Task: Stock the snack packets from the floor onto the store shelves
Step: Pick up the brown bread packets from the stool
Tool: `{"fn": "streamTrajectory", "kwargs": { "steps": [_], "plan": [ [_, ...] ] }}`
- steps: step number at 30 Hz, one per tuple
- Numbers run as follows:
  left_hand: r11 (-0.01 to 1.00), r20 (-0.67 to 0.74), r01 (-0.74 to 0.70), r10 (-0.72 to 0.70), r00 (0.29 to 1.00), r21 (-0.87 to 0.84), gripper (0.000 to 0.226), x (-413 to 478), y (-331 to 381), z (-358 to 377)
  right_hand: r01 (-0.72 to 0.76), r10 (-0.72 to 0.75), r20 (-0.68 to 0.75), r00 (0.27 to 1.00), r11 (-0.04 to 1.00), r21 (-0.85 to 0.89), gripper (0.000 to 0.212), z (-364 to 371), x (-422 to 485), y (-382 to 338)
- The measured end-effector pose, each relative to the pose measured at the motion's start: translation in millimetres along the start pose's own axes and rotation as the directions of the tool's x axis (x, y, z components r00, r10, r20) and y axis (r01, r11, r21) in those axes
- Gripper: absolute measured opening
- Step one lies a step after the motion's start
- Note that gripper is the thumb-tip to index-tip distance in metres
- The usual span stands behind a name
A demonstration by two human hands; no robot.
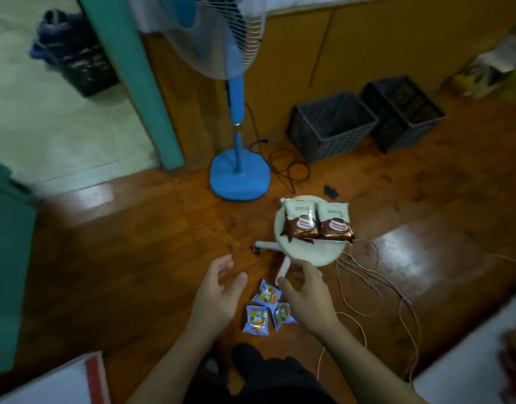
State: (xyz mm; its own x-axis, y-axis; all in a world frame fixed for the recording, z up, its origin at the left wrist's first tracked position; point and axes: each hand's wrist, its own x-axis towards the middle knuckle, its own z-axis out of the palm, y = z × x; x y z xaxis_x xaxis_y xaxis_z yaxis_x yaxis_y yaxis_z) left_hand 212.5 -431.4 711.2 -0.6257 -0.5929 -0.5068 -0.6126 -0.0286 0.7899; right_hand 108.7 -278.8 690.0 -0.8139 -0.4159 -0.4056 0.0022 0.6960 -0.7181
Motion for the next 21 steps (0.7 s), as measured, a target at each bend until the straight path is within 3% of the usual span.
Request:
{"fn": "streamTrajectory", "kwargs": {
  "steps": [5,10,14,17,21],
  "plan": [
    [1.000,0.116,0.004,-0.003,0.993,-0.008,0.047,59.6,19.2,17.9,-0.152,0.157,-0.101,0.982,0.987,0.052,0.049,-6.9,31.2,-0.4],
    [0.999,0.259,0.035,-0.040,0.965,0.025,0.046,112.4,36.6,26.8,-0.303,0.296,-0.188,0.936,0.953,-0.005,0.057,-3.5,62.1,-5.4],
    [0.999,0.330,-0.010,-0.005,0.944,0.043,0.050,157.1,55.8,22.2,-0.320,0.309,-0.206,0.929,0.947,-0.024,0.061,-0.5,95.0,-25.0],
    [0.999,0.344,0.045,-0.053,0.937,0.030,0.051,172.4,61.3,23.9,-0.329,0.315,-0.228,0.921,0.944,-0.024,0.061,-4.3,105.9,-30.0],
    [0.997,0.393,0.066,-0.074,0.917,0.034,0.051,181.8,72.7,40.2,-0.390,0.396,-0.266,0.879,0.917,0.079,0.063,-22.0,109.6,-18.8]
  ]
}}
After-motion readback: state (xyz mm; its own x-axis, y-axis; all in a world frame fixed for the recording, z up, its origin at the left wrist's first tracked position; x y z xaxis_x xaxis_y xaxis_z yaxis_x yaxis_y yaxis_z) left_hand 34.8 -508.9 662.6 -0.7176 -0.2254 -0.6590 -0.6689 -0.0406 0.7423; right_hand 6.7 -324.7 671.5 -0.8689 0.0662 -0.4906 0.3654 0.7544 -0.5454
